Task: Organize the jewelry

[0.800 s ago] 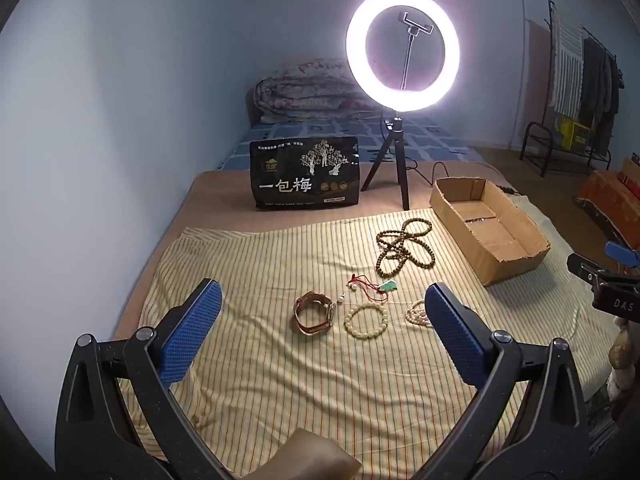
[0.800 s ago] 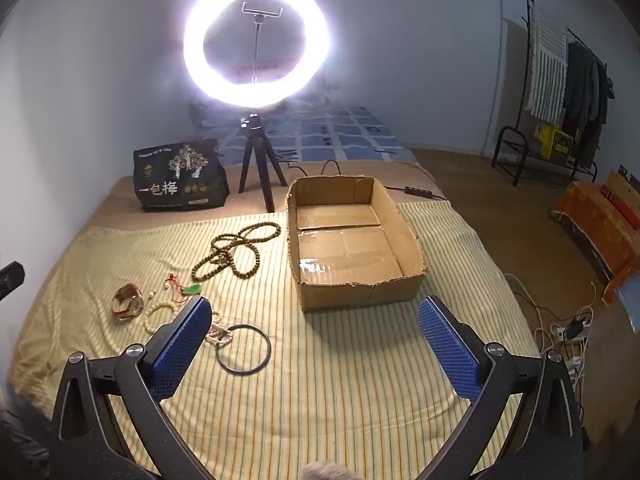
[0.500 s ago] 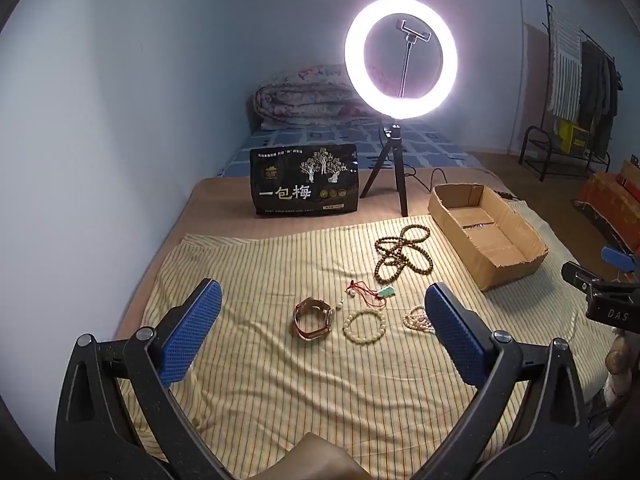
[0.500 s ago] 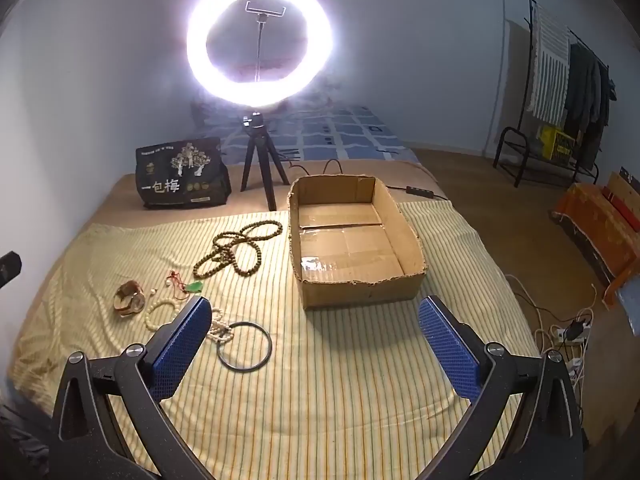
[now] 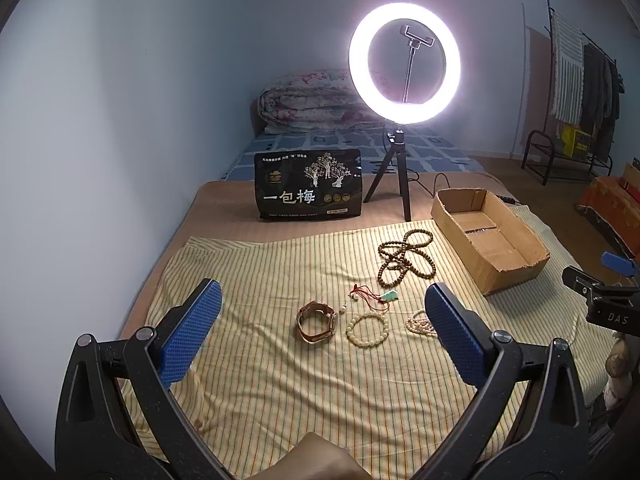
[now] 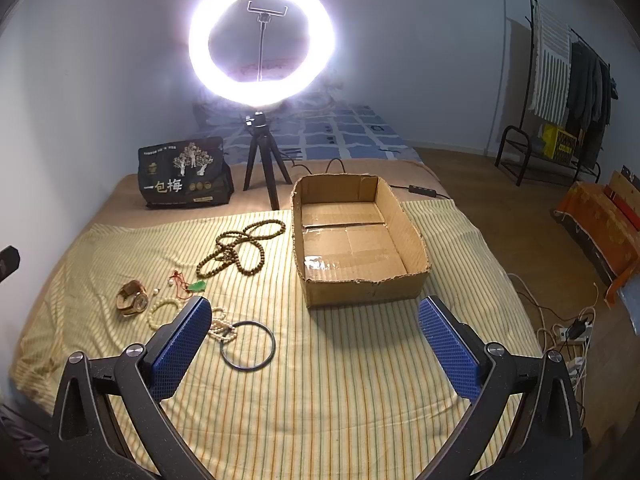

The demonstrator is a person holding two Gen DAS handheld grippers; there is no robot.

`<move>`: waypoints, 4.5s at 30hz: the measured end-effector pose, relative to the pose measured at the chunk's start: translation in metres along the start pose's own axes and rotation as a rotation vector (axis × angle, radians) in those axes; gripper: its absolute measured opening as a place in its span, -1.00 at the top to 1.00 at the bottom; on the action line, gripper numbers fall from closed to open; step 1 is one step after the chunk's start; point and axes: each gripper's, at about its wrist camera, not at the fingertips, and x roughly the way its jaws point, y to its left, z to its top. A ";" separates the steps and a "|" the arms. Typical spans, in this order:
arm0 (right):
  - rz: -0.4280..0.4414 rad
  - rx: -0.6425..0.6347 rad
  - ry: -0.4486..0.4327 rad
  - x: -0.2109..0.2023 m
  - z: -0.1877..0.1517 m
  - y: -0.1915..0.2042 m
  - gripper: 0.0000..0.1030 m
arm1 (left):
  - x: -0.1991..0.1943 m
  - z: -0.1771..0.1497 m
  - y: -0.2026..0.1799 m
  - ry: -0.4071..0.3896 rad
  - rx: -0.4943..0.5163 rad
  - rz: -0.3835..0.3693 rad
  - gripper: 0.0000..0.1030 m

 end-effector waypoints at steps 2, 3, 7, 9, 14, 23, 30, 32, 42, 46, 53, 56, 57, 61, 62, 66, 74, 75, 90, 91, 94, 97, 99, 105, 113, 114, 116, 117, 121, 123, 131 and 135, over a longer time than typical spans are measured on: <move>0.000 -0.002 -0.001 0.000 0.000 0.000 -0.99 | -0.001 -0.002 0.002 -0.003 -0.003 0.001 -1.00; 0.000 -0.001 -0.002 -0.001 0.000 -0.001 -0.99 | -0.001 -0.001 0.002 -0.003 -0.004 0.001 -1.00; 0.001 -0.001 -0.001 -0.001 0.000 0.000 -0.99 | 0.000 0.000 0.003 -0.005 -0.003 0.000 -1.00; 0.002 0.000 -0.001 -0.001 0.000 0.000 -0.99 | 0.001 0.001 0.003 -0.005 -0.002 -0.001 -1.00; 0.004 0.000 0.000 -0.002 0.000 0.001 -0.99 | 0.001 0.001 0.004 -0.003 -0.003 -0.001 -1.00; 0.007 -0.001 0.001 -0.002 -0.001 0.002 -0.99 | -0.002 0.004 0.002 -0.012 -0.006 0.004 -1.00; 0.007 -0.001 0.001 -0.002 -0.001 0.002 -0.99 | -0.006 0.000 0.001 -0.018 -0.009 0.006 -1.00; 0.008 -0.001 0.001 -0.001 -0.001 0.002 -0.99 | -0.006 0.000 0.002 -0.019 -0.009 0.007 -1.00; 0.014 -0.004 0.006 -0.001 -0.002 0.004 -0.99 | -0.006 0.000 0.002 -0.019 -0.011 0.007 -1.00; 0.016 -0.004 0.008 -0.001 -0.002 0.004 -0.99 | -0.006 0.000 0.002 -0.020 -0.008 0.006 -1.00; 0.021 -0.005 0.011 0.001 -0.001 0.005 -0.99 | -0.006 -0.001 0.003 -0.019 -0.009 0.005 -1.00; 0.022 -0.005 0.012 0.001 -0.001 0.005 -0.99 | -0.006 -0.002 0.002 -0.019 -0.008 0.007 -1.00; 0.025 -0.005 0.013 0.001 -0.002 0.005 -0.99 | -0.006 -0.002 0.003 -0.019 -0.008 0.006 -1.00; 0.029 -0.007 0.016 0.002 -0.002 0.005 -0.99 | -0.004 -0.004 0.005 -0.013 -0.006 0.009 -1.00; 0.028 -0.010 0.015 0.002 -0.002 0.005 -0.99 | -0.002 -0.004 0.005 -0.010 -0.006 0.010 -1.00; 0.014 -0.009 0.021 0.006 -0.002 0.004 -0.99 | 0.005 -0.005 0.007 0.003 -0.007 0.017 -1.00; 0.034 0.013 0.067 0.020 -0.003 -0.004 -0.99 | 0.022 0.000 0.022 0.027 -0.038 0.042 -1.00; 0.034 0.009 0.070 0.022 -0.004 -0.003 -0.99 | 0.025 0.001 0.024 0.030 -0.041 0.045 -1.00; 0.100 -0.104 0.145 0.065 -0.013 0.016 -0.99 | 0.092 -0.001 0.071 0.213 -0.115 -0.015 -0.88; 0.108 -0.121 0.147 0.068 -0.014 0.020 -0.99 | 0.097 -0.002 0.073 0.219 -0.126 -0.022 -0.85; 0.135 -0.169 0.160 0.076 -0.015 0.029 -0.99 | 0.117 -0.006 0.075 0.278 -0.152 -0.059 -0.67; 0.179 -0.201 0.204 0.090 -0.015 0.042 -0.99 | 0.143 -0.017 0.077 0.365 -0.188 -0.089 -0.41; 0.217 -0.217 0.235 0.100 -0.015 0.049 -0.98 | 0.160 -0.027 0.075 0.425 -0.198 -0.105 -0.16; 0.301 -0.358 0.299 0.126 -0.020 0.082 -0.73 | 0.194 -0.040 0.075 0.522 -0.271 -0.147 0.07; 0.376 -0.441 0.402 0.158 -0.029 0.106 -0.55 | 0.224 -0.045 0.074 0.590 -0.335 -0.170 0.27; 0.380 -0.446 0.407 0.160 -0.030 0.108 -0.54 | 0.226 -0.046 0.072 0.598 -0.336 -0.171 0.28; 0.383 -0.460 0.416 0.164 -0.031 0.113 -0.53 | 0.230 -0.048 0.070 0.607 -0.328 -0.176 0.31; 0.381 -0.468 0.421 0.166 -0.032 0.115 -0.53 | 0.231 -0.048 0.069 0.612 -0.325 -0.178 0.33; 0.364 -0.508 0.440 0.177 -0.037 0.122 -0.52 | 0.239 -0.054 0.068 0.636 -0.335 -0.176 0.37; 0.361 -0.507 0.453 0.182 -0.039 0.122 -0.51 | 0.245 -0.059 0.070 0.656 -0.351 -0.175 0.44; 0.348 -0.520 0.462 0.194 -0.043 0.123 -0.51 | 0.257 -0.066 0.072 0.679 -0.385 -0.165 0.59; 0.375 -0.514 0.467 0.195 -0.042 0.126 -0.21 | 0.259 -0.066 0.072 0.672 -0.384 -0.156 0.69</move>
